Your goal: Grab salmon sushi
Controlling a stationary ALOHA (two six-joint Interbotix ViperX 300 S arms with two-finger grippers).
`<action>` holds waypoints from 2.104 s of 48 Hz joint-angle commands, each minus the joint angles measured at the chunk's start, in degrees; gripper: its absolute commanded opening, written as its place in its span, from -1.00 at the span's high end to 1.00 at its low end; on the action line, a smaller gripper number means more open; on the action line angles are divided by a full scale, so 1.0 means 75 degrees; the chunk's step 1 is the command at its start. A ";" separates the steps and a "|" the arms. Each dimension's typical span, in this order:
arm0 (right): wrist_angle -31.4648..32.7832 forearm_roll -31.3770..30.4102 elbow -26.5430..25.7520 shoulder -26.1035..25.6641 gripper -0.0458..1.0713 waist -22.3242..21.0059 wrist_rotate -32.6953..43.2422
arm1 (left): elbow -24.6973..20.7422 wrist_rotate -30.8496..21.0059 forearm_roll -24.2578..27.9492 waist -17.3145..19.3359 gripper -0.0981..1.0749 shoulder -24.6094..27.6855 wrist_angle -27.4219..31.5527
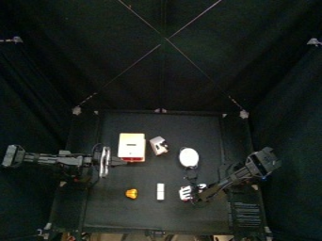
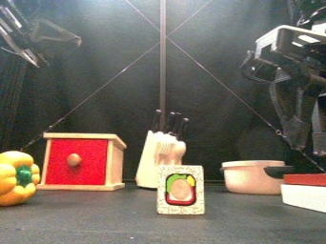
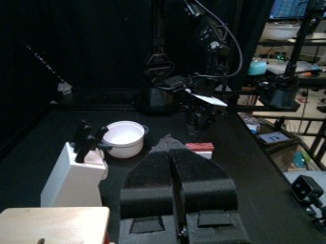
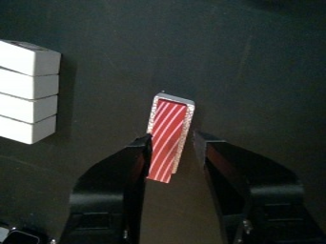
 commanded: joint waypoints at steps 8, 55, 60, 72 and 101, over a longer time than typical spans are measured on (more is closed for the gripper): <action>0.0012 0.0023 -0.0258 0.0199 -0.66 -0.0023 -0.0012 | -0.0105 0.0000 -0.0012 0.0035 0.88 0.0035 -0.0035; -0.0855 0.0363 -0.0211 0.1207 -0.64 -0.0258 -0.0047 | -0.0082 0.0000 -0.0012 0.0070 0.88 0.0035 -0.0035; -0.0855 0.0363 -0.0211 0.1207 -0.52 -0.0281 -0.0047 | -0.0082 0.0000 -0.0012 0.0059 0.88 0.0035 -0.0023; -0.0855 0.0352 -0.0234 0.1102 -0.20 -0.0375 -0.0047 | -0.0059 0.0047 -0.0012 0.0070 0.88 0.0035 -0.0023; -0.0855 0.0188 -0.0211 0.0984 -0.17 -0.0410 -0.0047 | -0.0059 0.0035 0.0000 0.0340 0.88 0.0035 -0.0059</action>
